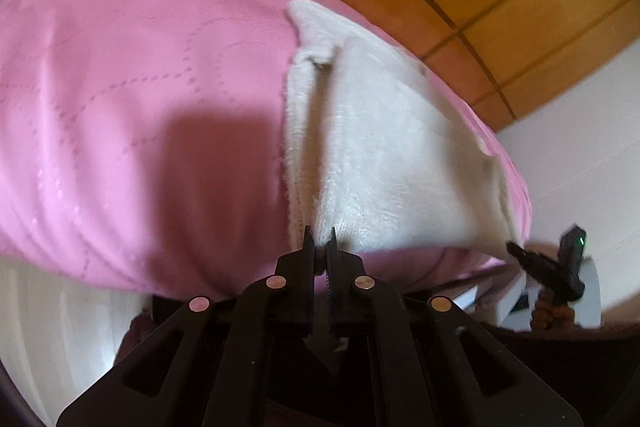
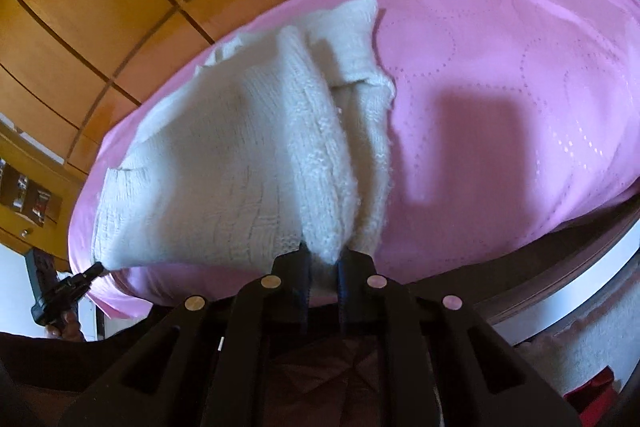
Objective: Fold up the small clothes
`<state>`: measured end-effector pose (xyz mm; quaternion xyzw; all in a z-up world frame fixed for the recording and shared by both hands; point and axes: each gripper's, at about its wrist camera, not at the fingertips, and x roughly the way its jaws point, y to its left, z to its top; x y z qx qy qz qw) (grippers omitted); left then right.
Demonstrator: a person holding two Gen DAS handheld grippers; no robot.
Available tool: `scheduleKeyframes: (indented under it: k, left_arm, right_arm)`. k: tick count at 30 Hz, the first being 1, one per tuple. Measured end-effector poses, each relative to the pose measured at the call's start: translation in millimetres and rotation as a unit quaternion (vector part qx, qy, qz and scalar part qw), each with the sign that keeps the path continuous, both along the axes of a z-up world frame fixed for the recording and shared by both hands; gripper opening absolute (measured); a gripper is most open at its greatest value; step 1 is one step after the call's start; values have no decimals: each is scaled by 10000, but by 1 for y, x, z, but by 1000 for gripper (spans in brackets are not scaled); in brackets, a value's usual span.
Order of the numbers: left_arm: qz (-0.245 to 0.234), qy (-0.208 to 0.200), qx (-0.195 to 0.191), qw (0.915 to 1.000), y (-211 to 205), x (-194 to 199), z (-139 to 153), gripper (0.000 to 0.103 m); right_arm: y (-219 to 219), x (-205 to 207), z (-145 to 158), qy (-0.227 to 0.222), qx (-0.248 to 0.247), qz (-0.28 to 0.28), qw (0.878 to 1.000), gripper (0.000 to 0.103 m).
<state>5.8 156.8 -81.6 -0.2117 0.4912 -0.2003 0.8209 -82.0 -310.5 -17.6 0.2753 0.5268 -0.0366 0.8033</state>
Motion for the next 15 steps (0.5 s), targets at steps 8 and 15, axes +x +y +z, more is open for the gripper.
scheduleKeyframes:
  k: [8, 15]
  left_arm:
    - [442, -882, 760, 9922, 0, 50, 37, 49]
    - [-566, -1588, 1193, 9784, -55, 67, 42, 49]
  right_arm:
    - [-3, 45, 28, -506, -1028, -223, 9932, 47]
    - [36, 112, 10, -523, -1709, 485, 9827, 47]
